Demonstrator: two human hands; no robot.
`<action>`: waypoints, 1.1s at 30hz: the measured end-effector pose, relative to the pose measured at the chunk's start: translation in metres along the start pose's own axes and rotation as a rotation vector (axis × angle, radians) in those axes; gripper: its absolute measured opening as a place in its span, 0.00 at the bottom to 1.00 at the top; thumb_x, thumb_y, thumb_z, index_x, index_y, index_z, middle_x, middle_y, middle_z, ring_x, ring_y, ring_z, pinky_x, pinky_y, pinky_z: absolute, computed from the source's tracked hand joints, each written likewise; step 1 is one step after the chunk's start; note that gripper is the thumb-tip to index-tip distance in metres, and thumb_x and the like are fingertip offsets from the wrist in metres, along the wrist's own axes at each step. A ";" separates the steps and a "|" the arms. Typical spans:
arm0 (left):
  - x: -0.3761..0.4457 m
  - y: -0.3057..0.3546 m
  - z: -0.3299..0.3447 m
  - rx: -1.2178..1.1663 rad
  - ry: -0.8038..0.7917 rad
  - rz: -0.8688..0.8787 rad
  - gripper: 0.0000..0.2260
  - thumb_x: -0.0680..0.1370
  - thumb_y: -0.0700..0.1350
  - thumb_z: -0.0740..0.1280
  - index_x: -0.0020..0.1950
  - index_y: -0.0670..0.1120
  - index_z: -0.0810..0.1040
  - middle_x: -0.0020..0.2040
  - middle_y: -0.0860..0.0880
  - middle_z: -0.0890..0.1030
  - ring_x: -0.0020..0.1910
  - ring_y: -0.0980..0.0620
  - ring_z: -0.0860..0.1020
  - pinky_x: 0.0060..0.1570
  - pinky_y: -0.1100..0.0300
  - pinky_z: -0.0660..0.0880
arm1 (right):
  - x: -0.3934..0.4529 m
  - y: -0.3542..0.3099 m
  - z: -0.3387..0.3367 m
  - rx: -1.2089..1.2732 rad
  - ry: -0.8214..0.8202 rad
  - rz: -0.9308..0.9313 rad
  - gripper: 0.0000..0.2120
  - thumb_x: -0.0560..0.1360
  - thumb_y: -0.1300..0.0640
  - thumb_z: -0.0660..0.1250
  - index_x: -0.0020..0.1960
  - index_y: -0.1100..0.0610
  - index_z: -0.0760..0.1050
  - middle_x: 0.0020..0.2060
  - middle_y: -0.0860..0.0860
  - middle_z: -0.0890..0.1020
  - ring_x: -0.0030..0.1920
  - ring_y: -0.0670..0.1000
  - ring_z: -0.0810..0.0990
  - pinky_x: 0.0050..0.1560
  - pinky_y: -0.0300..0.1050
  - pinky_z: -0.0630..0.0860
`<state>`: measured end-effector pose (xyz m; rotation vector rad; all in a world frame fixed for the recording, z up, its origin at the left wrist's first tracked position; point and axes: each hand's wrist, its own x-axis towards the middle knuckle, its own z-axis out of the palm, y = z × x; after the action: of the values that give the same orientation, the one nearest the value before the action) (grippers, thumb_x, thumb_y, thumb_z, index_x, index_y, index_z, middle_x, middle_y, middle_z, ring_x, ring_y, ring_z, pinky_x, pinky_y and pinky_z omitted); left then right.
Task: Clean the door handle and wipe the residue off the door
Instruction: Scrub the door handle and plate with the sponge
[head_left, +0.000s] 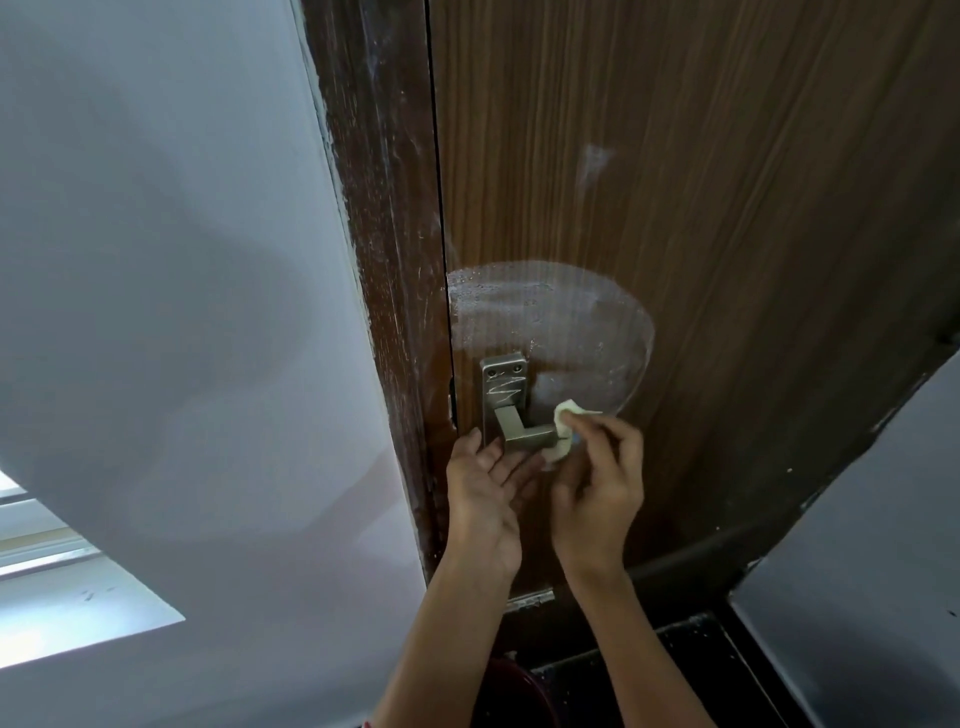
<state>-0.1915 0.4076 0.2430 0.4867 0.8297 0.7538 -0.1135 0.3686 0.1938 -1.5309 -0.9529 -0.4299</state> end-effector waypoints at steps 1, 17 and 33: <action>0.001 -0.002 -0.002 -0.002 -0.010 -0.010 0.16 0.80 0.54 0.56 0.50 0.44 0.76 0.47 0.44 0.81 0.47 0.47 0.80 0.44 0.56 0.73 | 0.001 -0.003 0.004 -0.022 -0.002 -0.012 0.13 0.73 0.63 0.62 0.56 0.61 0.78 0.53 0.57 0.75 0.53 0.50 0.74 0.52 0.36 0.74; 0.021 -0.004 -0.004 0.020 -0.047 -0.008 0.18 0.80 0.55 0.57 0.48 0.44 0.79 0.40 0.46 0.82 0.42 0.49 0.80 0.44 0.57 0.77 | 0.008 -0.023 0.003 0.030 -0.230 -0.096 0.07 0.69 0.64 0.67 0.46 0.63 0.81 0.45 0.57 0.79 0.46 0.52 0.78 0.45 0.40 0.78; 0.021 -0.010 -0.001 0.113 0.005 0.104 0.22 0.78 0.59 0.55 0.48 0.43 0.79 0.40 0.46 0.80 0.37 0.50 0.76 0.41 0.56 0.71 | 0.014 -0.008 -0.026 0.086 -0.203 0.035 0.08 0.68 0.69 0.72 0.47 0.63 0.81 0.48 0.58 0.79 0.47 0.53 0.80 0.46 0.40 0.79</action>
<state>-0.1789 0.4169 0.2256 0.6329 0.8597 0.8073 -0.1047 0.3482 0.2147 -1.5307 -1.0852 -0.2085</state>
